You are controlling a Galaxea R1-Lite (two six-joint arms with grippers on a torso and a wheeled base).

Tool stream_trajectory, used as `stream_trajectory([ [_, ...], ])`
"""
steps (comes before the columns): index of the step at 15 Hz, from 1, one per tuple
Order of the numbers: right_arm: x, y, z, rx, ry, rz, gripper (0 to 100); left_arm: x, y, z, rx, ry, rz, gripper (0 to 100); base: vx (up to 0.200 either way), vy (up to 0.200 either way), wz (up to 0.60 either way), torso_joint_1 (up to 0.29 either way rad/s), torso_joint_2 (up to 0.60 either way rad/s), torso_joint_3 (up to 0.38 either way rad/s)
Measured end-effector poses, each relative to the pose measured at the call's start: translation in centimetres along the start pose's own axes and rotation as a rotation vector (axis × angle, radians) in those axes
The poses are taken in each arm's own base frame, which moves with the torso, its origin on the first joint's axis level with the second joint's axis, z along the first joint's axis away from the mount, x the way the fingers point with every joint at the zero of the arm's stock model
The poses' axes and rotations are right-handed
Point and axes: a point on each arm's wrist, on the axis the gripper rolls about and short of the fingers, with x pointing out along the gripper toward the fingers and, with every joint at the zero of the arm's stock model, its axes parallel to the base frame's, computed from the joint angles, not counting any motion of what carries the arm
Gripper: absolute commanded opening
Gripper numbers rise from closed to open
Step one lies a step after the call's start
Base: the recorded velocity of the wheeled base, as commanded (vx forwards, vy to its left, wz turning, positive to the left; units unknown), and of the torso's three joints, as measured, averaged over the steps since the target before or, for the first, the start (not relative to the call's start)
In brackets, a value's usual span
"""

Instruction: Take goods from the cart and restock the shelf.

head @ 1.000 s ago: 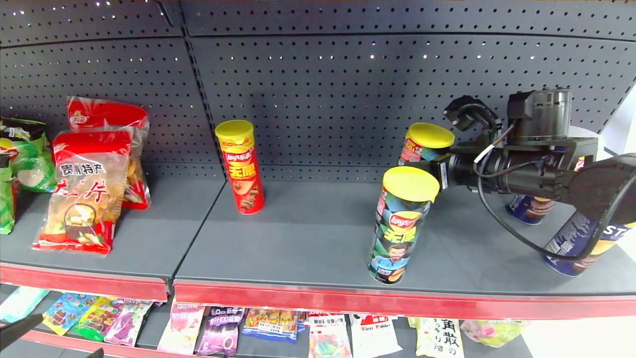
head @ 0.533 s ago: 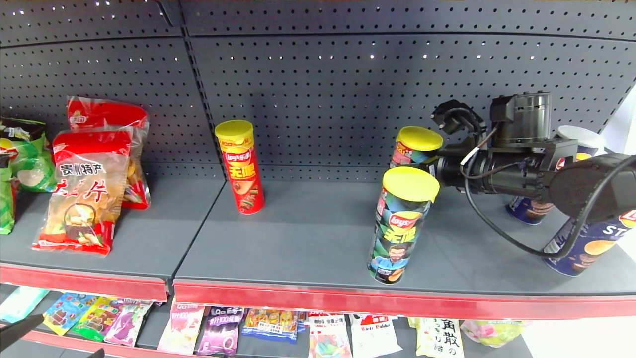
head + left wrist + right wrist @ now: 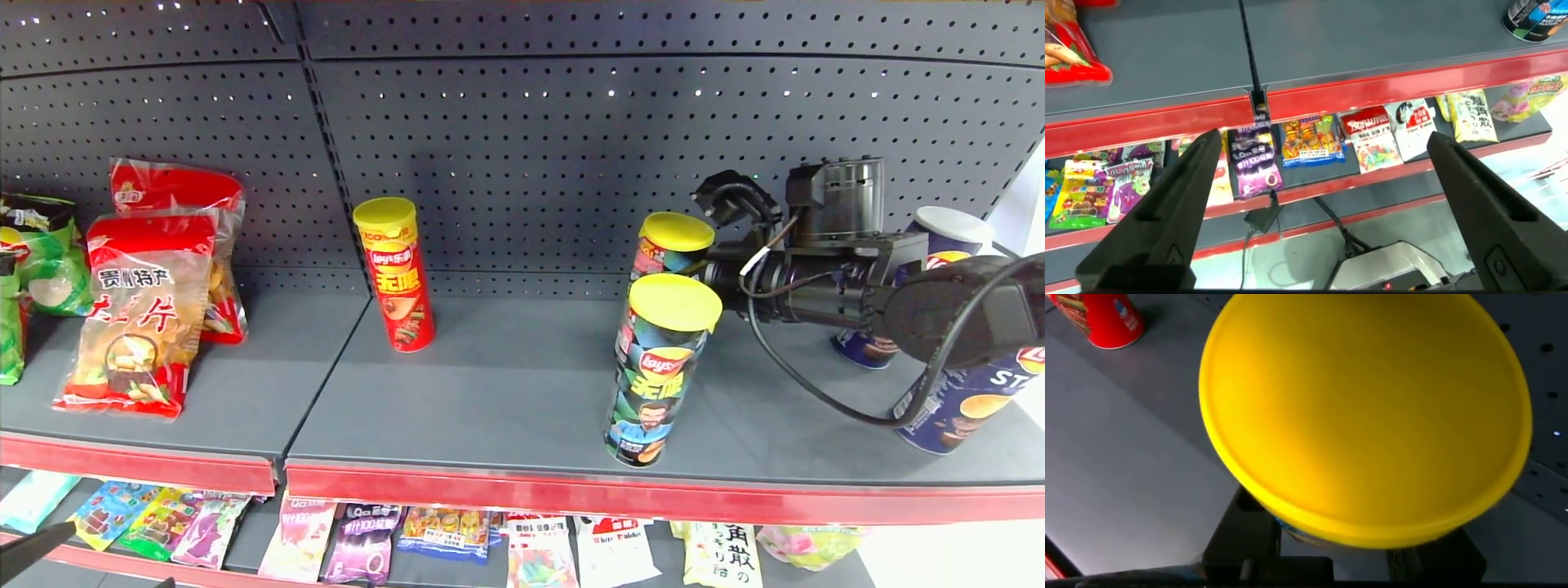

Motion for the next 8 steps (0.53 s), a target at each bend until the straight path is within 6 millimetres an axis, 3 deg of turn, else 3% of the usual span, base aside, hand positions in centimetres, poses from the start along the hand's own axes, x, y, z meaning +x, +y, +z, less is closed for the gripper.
stream_trajectory([
  [8, 0.2, 0.89, 0.23, 0.027, 0.011, -0.063, 0, 0.05, 0.01, -0.02, -0.001, 0.004, 0.0, 100, 0.0, 0.0, 0.0, 0.0, 0.0, 0.0],
])
